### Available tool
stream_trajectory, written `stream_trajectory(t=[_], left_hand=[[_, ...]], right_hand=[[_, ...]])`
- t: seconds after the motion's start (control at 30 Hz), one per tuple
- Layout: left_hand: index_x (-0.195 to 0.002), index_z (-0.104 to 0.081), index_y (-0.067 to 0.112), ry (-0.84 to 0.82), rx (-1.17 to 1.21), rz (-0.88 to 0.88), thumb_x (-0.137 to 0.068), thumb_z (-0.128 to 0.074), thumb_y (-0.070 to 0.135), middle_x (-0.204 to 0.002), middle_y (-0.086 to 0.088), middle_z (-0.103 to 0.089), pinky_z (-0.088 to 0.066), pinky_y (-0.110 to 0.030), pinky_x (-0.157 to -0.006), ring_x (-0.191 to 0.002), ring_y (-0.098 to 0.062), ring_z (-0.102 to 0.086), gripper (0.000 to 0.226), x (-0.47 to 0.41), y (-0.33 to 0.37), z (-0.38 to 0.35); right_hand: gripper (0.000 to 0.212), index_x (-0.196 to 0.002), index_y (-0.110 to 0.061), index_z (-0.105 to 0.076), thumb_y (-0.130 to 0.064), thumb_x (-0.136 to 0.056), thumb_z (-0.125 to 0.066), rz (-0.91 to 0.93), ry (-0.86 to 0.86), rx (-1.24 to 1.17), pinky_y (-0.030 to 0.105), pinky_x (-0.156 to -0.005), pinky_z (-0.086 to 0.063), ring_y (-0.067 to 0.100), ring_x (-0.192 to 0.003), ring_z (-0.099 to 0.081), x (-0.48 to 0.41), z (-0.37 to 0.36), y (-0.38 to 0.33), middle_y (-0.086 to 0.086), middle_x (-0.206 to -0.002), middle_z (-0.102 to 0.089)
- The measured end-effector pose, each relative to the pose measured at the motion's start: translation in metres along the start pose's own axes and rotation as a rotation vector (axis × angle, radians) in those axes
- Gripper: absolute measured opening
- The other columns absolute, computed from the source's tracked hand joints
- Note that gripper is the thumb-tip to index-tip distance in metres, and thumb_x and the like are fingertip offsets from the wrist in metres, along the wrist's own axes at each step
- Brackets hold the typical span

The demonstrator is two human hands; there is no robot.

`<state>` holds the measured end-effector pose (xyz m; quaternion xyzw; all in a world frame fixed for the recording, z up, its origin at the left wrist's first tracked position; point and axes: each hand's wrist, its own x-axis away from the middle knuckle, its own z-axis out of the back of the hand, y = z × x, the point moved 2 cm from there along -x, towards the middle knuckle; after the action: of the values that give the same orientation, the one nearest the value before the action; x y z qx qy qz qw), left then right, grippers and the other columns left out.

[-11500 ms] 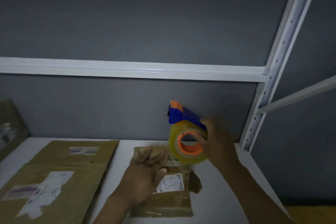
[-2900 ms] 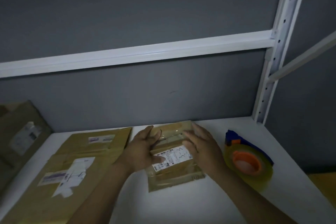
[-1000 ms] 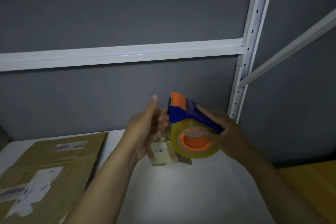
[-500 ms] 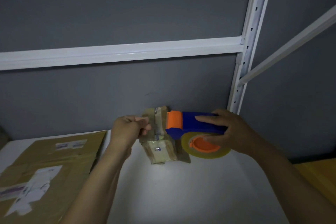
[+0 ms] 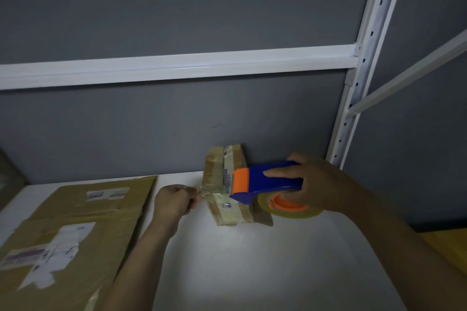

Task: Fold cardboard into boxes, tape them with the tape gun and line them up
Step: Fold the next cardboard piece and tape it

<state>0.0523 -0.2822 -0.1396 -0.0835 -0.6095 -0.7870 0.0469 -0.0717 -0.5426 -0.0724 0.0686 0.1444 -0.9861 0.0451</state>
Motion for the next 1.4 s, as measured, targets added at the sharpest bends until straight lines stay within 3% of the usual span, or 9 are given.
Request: stream_trajectory(t=[0.2, 0.4, 0.57, 0.67, 0.73, 0.87, 1.03, 1.2, 1.4], left_hand=[[-0.079, -0.067, 0.001, -0.228, 0.199, 0.135, -0.095, -0.056, 0.011, -0.063, -0.006, -0.063, -0.044, -0.026, -0.054, -0.056, -0.015, -0.05, 0.022, 0.002, -0.01, -0.02], [-0.109, -0.054, 0.016, -0.207, -0.143, -0.035, -0.096, -0.051, 0.047, -0.073, -0.013, -0.072, -0.046, -0.026, -0.055, -0.058, -0.016, -0.058, 0.033, 0.0, -0.016, -0.025], [-0.144, -0.039, 0.029, -0.185, -0.094, -0.383, -0.094, -0.036, 0.055, -0.133, 0.005, -0.059, -0.047, -0.026, -0.1, -0.118, -0.009, -0.057, 0.056, 0.013, -0.025, -0.034], [-0.139, -0.027, 0.042, -0.401, -0.032, -0.369, -0.099, -0.037, 0.042, -0.129, 0.03, -0.049, -0.043, -0.002, -0.086, -0.112, 0.019, -0.05, 0.042, 0.025, -0.021, -0.044], [-0.143, -0.023, 0.04, -0.448, -0.167, -0.425, -0.091, -0.057, 0.045, -0.132, 0.027, -0.051, -0.044, -0.007, -0.089, -0.121, 0.01, -0.049, 0.062, 0.019, -0.024, -0.042], [-0.152, 0.005, 0.03, -0.177, -0.766, -0.725, -0.073, -0.059, 0.073, -0.157, 0.013, 0.01, 0.0, -0.03, -0.119, -0.146, -0.006, 0.01, 0.11, 0.0, -0.03, -0.034], [-0.148, -0.035, 0.018, -0.093, -1.091, -1.143, -0.084, -0.036, 0.071, -0.153, -0.001, -0.035, -0.015, -0.034, -0.12, -0.145, -0.017, -0.023, 0.083, 0.009, -0.025, -0.046], [-0.142, -0.044, 0.014, -0.042, -1.004, -1.203, -0.077, -0.058, 0.066, -0.137, -0.004, -0.056, -0.032, -0.038, -0.106, -0.124, -0.021, -0.056, 0.084, 0.016, -0.028, -0.058], [-0.14, -0.049, 0.013, -0.072, -0.987, -1.237, -0.075, -0.069, 0.054, -0.14, -0.002, -0.054, -0.028, -0.024, -0.109, -0.122, -0.017, -0.053, 0.079, 0.015, -0.026, -0.053]], right_hand=[[0.057, -0.131, -0.052, -0.04, -0.042, -0.083, -0.069, -0.058, -0.06, -0.06, 0.018, -0.085, -0.044, 0.009, -0.112, -0.046, 0.008, -0.006, 0.02, -0.008, -0.12, -0.043], [0.059, -0.116, -0.06, -0.03, -0.036, -0.082, -0.072, -0.072, -0.044, -0.182, 0.003, -0.077, -0.039, 0.006, -0.105, -0.047, 0.016, -0.024, 0.036, -0.01, -0.114, -0.043], [0.062, -0.122, -0.055, -0.031, -0.033, -0.082, -0.073, -0.082, -0.05, -0.208, -0.001, -0.075, -0.038, 0.005, -0.104, -0.045, 0.013, -0.031, 0.037, -0.013, -0.113, -0.041], [0.062, -0.125, -0.053, -0.033, -0.034, -0.082, -0.073, -0.073, -0.05, -0.197, -0.001, -0.074, -0.037, 0.003, -0.103, -0.044, 0.01, -0.032, 0.033, -0.013, -0.112, -0.041], [0.062, -0.121, -0.056, -0.03, -0.034, -0.082, -0.073, -0.069, -0.042, -0.202, 0.002, -0.075, -0.038, 0.004, -0.103, -0.045, 0.008, -0.032, 0.031, -0.011, -0.112, -0.042], [0.065, -0.128, -0.053, -0.032, -0.033, -0.082, -0.073, -0.077, -0.045, -0.238, 0.011, -0.082, -0.044, 0.007, -0.11, -0.044, 0.01, -0.037, 0.025, -0.01, -0.118, -0.042], [0.07, -0.14, -0.041, -0.035, -0.031, -0.082, -0.073, -0.091, -0.042, -0.25, 0.005, -0.078, -0.04, 0.005, -0.113, -0.04, 0.013, -0.042, 0.027, -0.012, -0.121, -0.038], [0.066, -0.127, -0.053, -0.03, -0.032, -0.082, -0.073, -0.084, -0.036, -0.281, 0.005, -0.077, -0.038, 0.005, -0.11, -0.043, 0.017, -0.044, 0.031, -0.011, -0.118, -0.04], [0.061, -0.122, -0.055, -0.035, -0.034, -0.081, -0.074, -0.123, -0.07, -0.313, 0.003, -0.074, -0.04, 0.005, -0.105, -0.047, 0.035, -0.032, 0.044, -0.01, -0.116, -0.045]])
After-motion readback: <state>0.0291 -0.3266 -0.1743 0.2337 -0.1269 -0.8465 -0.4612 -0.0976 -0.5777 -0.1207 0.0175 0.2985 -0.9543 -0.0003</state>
